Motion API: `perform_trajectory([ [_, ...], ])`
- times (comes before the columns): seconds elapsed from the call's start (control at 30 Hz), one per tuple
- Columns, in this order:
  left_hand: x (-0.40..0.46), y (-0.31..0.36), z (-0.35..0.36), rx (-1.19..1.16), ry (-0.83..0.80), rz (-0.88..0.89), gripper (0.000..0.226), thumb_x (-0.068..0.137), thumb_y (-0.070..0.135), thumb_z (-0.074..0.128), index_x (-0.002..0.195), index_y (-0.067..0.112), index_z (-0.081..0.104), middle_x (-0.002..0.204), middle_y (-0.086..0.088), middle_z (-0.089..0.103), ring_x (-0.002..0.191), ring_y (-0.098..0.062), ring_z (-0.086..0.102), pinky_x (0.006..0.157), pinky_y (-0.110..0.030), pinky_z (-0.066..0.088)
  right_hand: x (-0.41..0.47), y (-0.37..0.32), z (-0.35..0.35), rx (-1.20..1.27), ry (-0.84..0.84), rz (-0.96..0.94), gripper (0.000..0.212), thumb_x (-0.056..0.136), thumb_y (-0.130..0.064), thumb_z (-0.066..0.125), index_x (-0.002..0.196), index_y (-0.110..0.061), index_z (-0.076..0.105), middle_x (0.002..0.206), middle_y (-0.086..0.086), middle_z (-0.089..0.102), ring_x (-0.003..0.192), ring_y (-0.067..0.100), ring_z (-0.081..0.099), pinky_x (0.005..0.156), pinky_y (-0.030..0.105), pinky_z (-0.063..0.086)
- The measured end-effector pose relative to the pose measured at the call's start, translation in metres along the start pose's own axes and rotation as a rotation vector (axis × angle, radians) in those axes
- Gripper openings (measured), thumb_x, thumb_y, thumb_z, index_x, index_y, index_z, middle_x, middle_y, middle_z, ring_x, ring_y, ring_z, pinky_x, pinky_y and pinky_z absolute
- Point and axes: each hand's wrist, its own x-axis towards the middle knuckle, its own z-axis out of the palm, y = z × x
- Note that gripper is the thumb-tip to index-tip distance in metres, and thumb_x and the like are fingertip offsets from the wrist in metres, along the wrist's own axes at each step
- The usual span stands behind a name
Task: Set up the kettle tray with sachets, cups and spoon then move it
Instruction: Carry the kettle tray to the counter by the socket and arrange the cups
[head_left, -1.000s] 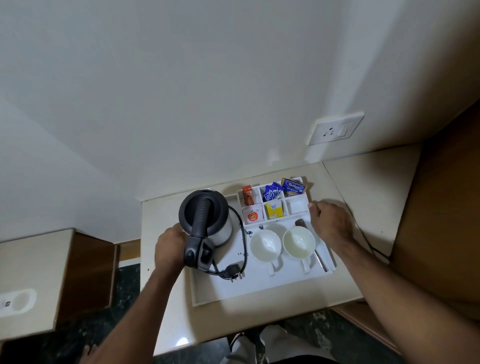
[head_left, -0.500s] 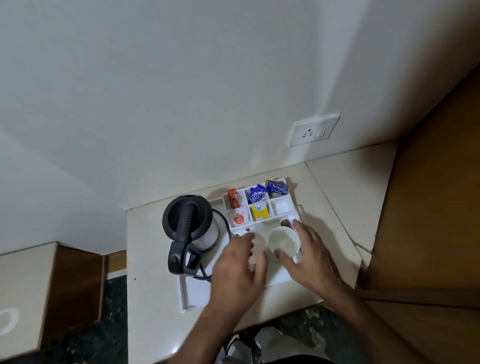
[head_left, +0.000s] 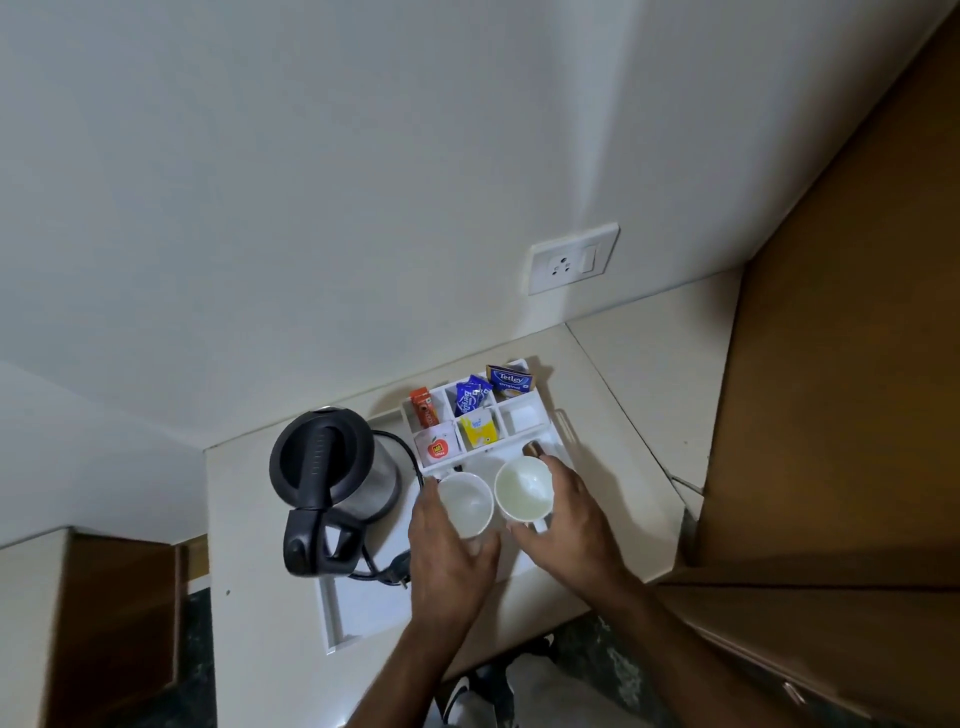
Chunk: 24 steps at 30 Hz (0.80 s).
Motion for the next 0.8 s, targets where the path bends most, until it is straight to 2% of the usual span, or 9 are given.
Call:
perform_trajectory([
  [0.07,0.001,0.005,-0.004,-0.057,0.015,-0.032,0.081,0.077,0.024,0.083,0.145,0.011,0.04,0.143,-0.009,0.05,0.134,-0.026,0.046,0.109,-0.043,0.042,0.002,-0.005,-0.004,0.018,0.007,0.033,0.085,0.066,-0.044,0.078,0.14,-0.032,0.04,0.138,-0.012,0.053,0.124,0.01,0.051,0.097,0.028,0.048],
  [0.2,0.012,0.031,-0.016,-0.097,0.084,0.084,0.067,0.075,0.019,0.083,0.134,0.01,0.05,0.127,-0.006,0.06,0.119,-0.026,0.057,0.095,-0.046,0.051,0.005,-0.014,-0.028,0.083,0.107,0.039,0.072,0.061,-0.048,0.079,0.126,-0.036,0.049,0.116,-0.018,0.061,0.104,0.005,0.059,0.083,0.023,0.051],
  [0.27,0.026,0.056,-0.019,-0.101,0.1,0.15,0.063,0.076,0.023,0.081,0.131,0.014,0.052,0.122,-0.001,0.061,0.114,-0.021,0.058,0.092,-0.038,0.052,0.009,-0.013,-0.049,0.078,0.173,0.033,0.075,0.059,-0.048,0.08,0.126,-0.034,0.049,0.115,-0.016,0.061,0.1,0.005,0.058,0.08,0.023,0.05],
  [0.37,0.057,0.099,-0.007,-0.143,0.091,0.22,0.052,0.074,0.024,0.08,0.12,0.023,0.056,0.11,0.009,0.061,0.102,-0.009,0.058,0.085,-0.017,0.047,0.02,-0.005,-0.084,0.049,0.248,0.043,0.079,0.059,-0.046,0.084,0.127,-0.03,0.049,0.115,-0.017,0.057,0.102,0.003,0.053,0.082,0.022,0.048],
  [0.4,0.068,0.112,0.002,-0.167,0.077,0.209,0.05,0.073,0.023,0.079,0.117,0.025,0.056,0.108,0.01,0.06,0.101,-0.008,0.058,0.083,-0.016,0.046,0.024,0.0,-0.093,0.057,0.259,0.062,0.079,0.058,-0.043,0.086,0.128,-0.029,0.05,0.116,-0.015,0.058,0.103,0.006,0.054,0.084,0.025,0.049],
  [0.5,0.096,0.136,0.034,-0.174,-0.001,0.136,0.051,0.07,0.028,0.078,0.114,0.023,0.052,0.107,0.005,0.06,0.097,-0.016,0.059,0.081,-0.03,0.052,0.034,0.017,-0.106,0.102,0.272,0.136,0.077,0.06,-0.03,0.088,0.128,-0.024,0.052,0.119,-0.006,0.062,0.108,0.017,0.059,0.088,0.038,0.053],
  [0.63,0.123,0.146,0.078,-0.102,-0.06,0.143,0.056,0.071,0.026,0.078,0.119,0.015,0.05,0.113,-0.002,0.059,0.103,-0.022,0.056,0.084,-0.031,0.048,0.05,0.04,-0.106,0.124,0.354,0.214,0.072,0.06,-0.018,0.086,0.124,-0.021,0.054,0.111,-0.005,0.064,0.102,0.02,0.061,0.078,0.028,0.049],
  [0.8,0.137,0.14,0.113,-0.068,-0.062,0.077,0.058,0.072,0.023,0.075,0.121,0.012,0.048,0.115,-0.007,0.057,0.106,-0.027,0.055,0.088,-0.036,0.048,0.084,0.055,-0.095,0.185,0.422,0.345,0.071,0.062,-0.017,0.083,0.125,-0.024,0.051,0.114,-0.004,0.064,0.103,0.021,0.061,0.084,0.034,0.053],
])
